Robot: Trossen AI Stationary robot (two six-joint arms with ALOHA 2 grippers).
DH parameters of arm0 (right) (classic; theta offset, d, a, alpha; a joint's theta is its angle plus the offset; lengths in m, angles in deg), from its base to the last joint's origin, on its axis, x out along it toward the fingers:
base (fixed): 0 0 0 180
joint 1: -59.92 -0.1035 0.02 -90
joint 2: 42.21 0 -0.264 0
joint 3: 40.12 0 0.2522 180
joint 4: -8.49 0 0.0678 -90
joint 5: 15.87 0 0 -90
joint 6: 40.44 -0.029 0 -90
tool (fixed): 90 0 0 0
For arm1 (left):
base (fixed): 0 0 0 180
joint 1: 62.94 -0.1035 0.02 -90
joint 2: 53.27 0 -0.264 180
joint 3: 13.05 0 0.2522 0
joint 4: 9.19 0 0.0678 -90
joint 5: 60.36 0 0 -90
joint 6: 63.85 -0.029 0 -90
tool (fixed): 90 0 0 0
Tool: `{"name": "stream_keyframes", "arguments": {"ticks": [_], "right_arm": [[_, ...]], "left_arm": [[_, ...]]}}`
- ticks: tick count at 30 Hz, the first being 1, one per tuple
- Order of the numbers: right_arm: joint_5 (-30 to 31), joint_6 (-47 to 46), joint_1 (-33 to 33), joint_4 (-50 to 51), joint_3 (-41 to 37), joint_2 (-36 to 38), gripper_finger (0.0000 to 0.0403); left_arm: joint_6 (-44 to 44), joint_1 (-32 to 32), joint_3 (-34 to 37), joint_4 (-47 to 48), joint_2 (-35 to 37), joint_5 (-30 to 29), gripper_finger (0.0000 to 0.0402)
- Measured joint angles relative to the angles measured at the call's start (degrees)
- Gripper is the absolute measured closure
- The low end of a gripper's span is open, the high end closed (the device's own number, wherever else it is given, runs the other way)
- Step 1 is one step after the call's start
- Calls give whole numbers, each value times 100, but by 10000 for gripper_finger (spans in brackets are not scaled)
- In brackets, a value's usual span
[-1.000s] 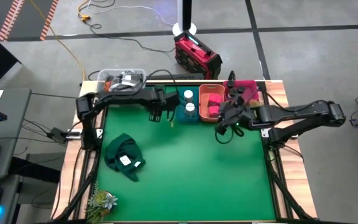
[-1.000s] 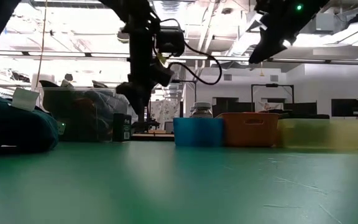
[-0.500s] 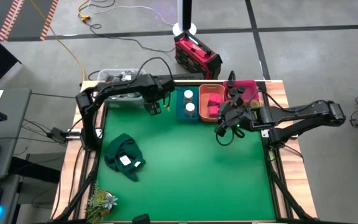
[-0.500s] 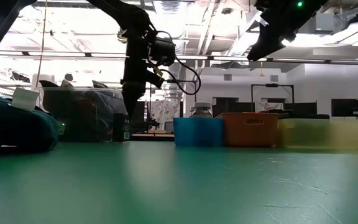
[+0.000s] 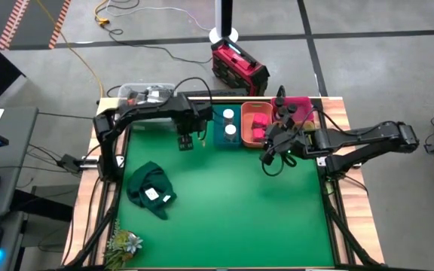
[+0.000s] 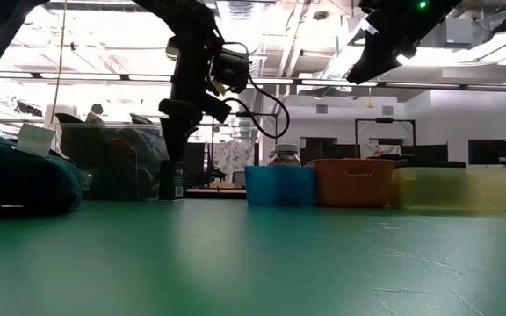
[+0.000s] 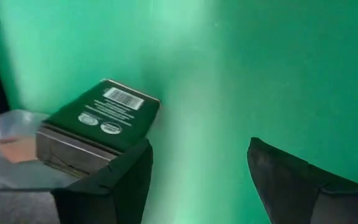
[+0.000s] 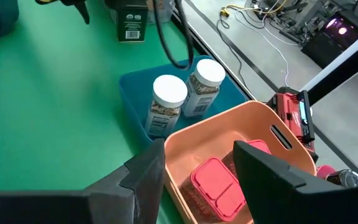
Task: Sort spices by type
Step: Put the black seasoning can into the yellow bin
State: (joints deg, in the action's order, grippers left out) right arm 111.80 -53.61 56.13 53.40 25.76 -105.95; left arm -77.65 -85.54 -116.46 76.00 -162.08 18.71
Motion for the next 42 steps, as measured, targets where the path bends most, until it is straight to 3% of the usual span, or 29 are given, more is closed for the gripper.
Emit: {"name": "stream_keyframes", "arguments": {"ticks": [6, 11, 15, 22, 35, 42], "right_arm": [[0, 13, 7, -71, 2, -33, 184], [-20, 20, 7, -132, 10, -122, 184], [-22, 97, 7, -137, 11, -195, 184], [-22, 122, 7, -183, 9, -232, 184], [-24, 166, 7, -341, 9, -232, 184], [-28, 166, 5, -337, 7, -232, 184]], "left_arm": [[-336, 190, 2, -320, 0, -1245, 152], [-941, 241, 2, -619, 0, -1567, 152], [-604, 260, 2, -801, -2, -1901, 152], [20, 10, 2, -781, -2, -1852, 152], [15, 110, 2, -392, -4, -1905, 152], [-424, 227, 2, -264, -4, -1903, 152]]}}
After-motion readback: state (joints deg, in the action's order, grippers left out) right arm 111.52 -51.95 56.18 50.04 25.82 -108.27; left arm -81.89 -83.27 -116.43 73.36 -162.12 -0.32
